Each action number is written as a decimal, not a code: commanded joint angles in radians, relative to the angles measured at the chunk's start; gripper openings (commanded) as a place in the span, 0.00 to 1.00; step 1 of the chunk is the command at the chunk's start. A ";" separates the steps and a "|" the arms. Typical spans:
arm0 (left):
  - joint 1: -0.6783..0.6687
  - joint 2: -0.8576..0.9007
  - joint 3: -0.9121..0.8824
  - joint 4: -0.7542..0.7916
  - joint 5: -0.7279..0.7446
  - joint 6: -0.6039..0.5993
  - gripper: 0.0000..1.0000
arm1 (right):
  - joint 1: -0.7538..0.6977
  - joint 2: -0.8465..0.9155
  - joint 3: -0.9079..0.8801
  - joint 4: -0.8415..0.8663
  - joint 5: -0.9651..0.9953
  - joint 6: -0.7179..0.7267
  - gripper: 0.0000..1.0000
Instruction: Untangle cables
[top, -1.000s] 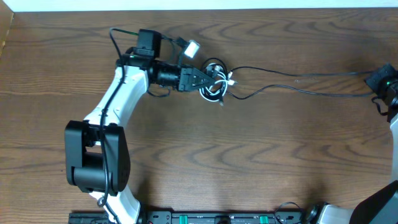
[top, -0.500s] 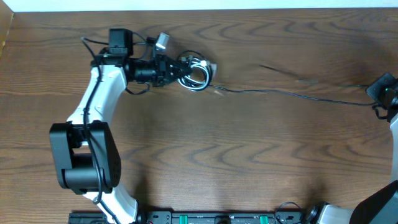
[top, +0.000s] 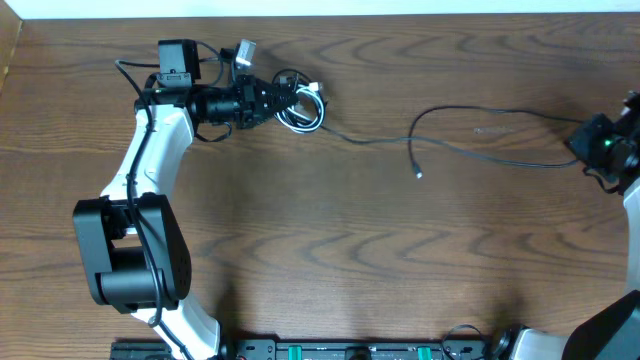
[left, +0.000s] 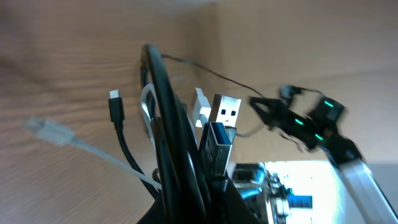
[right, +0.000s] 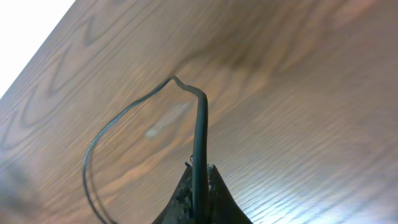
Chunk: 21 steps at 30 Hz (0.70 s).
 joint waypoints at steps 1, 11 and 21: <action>-0.016 -0.015 0.005 -0.019 -0.187 -0.092 0.07 | 0.043 0.002 0.009 -0.016 -0.089 -0.028 0.01; -0.043 -0.015 0.005 -0.024 -0.272 -0.514 0.07 | 0.174 0.003 0.008 -0.021 -0.088 -0.120 0.01; -0.083 -0.014 0.005 -0.247 -0.755 -0.701 0.07 | 0.297 0.004 0.007 -0.074 0.069 -0.149 0.01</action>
